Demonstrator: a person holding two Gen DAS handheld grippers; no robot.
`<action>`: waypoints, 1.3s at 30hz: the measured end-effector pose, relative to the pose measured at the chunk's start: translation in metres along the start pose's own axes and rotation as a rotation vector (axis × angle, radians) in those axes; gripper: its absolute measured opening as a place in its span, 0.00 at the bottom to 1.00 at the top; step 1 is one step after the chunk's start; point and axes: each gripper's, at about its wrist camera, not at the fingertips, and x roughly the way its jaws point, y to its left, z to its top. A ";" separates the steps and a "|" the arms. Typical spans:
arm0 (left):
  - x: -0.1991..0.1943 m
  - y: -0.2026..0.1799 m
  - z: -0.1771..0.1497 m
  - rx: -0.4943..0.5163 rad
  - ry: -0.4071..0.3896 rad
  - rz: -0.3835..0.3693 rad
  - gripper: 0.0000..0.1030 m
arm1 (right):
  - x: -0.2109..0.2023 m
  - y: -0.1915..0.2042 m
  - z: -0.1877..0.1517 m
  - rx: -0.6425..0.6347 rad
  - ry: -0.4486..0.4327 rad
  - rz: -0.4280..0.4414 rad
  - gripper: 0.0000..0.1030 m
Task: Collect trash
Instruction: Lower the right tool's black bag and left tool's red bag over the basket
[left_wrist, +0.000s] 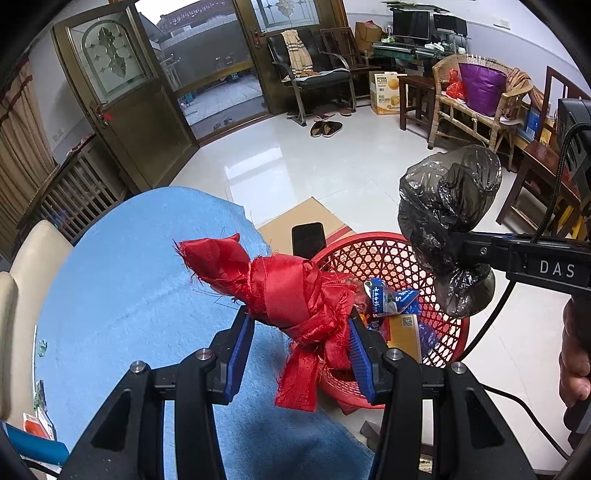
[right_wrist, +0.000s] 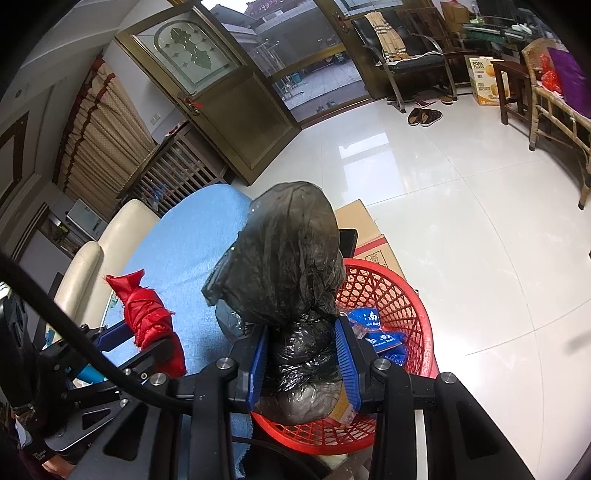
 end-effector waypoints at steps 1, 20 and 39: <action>0.000 0.001 0.000 -0.002 0.001 -0.001 0.50 | 0.001 0.000 0.001 0.001 0.003 0.002 0.37; 0.010 0.003 -0.005 -0.011 0.024 -0.026 0.50 | 0.008 -0.004 -0.005 -0.002 0.023 -0.008 0.37; 0.015 0.000 -0.009 -0.014 0.034 -0.042 0.51 | 0.012 -0.009 -0.005 0.010 0.036 -0.017 0.37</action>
